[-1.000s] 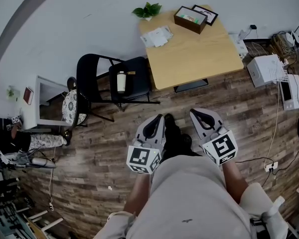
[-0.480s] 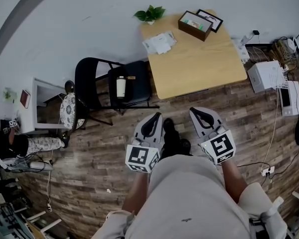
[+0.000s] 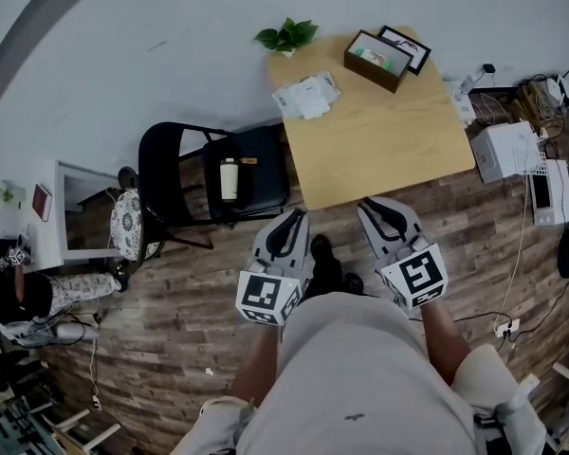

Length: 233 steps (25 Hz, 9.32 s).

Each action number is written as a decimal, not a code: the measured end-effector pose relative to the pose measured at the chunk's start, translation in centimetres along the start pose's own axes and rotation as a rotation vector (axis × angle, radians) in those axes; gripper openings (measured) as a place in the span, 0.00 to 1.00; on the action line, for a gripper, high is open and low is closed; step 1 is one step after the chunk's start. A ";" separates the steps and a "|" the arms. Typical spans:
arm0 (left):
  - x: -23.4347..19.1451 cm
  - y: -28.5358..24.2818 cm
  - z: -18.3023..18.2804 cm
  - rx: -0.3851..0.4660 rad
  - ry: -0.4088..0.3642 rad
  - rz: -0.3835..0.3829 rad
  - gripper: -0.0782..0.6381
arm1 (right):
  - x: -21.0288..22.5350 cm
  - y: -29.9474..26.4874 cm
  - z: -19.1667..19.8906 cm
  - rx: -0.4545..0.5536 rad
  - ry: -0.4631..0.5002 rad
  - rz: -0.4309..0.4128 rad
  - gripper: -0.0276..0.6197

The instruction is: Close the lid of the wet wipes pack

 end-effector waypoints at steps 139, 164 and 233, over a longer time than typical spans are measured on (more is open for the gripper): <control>-17.5 -36.1 17.0 -0.330 0.346 -0.289 0.29 | 19.3 -19.9 4.3 -0.224 -0.068 -0.301 0.31; -18.8 -35.6 13.1 -0.241 0.271 -0.307 0.29 | 19.2 -20.6 3.2 -0.200 -0.074 -0.297 0.31; -25.9 -40.4 12.9 -0.349 0.155 -0.351 0.18 | 19.8 -21.5 4.0 -0.237 -0.107 -0.260 0.30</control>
Point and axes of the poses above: the fingertips, and each gripper's own axes: y backward along the fingers, x to its right, z out of its underside, the point moved 2 cm from there along y, backward along the fingers, and after that the axes turned 1 degree about -y, right-handed, at the moved point
